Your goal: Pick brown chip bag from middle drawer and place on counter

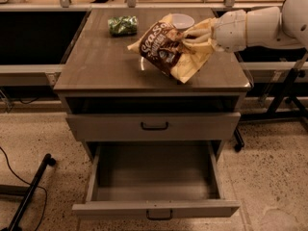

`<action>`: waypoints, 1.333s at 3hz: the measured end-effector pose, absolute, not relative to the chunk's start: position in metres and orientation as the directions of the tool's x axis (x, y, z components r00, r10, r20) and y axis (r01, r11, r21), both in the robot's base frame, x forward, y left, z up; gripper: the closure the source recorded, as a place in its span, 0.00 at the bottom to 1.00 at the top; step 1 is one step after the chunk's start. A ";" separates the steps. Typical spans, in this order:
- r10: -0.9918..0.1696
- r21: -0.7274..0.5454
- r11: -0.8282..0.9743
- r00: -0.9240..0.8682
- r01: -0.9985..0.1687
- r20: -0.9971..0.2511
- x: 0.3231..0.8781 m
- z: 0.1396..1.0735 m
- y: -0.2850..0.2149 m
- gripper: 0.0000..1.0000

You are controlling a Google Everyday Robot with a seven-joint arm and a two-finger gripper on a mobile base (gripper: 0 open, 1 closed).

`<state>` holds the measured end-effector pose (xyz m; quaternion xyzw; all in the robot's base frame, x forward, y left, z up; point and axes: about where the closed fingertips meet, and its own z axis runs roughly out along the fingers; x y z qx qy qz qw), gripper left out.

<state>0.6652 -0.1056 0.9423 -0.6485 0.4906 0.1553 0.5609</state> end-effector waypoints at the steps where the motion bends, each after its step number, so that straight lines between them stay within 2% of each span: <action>1: -0.474 -0.550 0.142 0.431 -0.823 -0.768 0.685 0.931 -0.115 0.82; 4: -0.496 -0.497 0.172 0.361 -0.851 -0.790 0.700 0.906 -0.135 0.11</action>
Offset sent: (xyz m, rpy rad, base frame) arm 0.0425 -0.0355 -0.0412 0.0037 0.0940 -0.0976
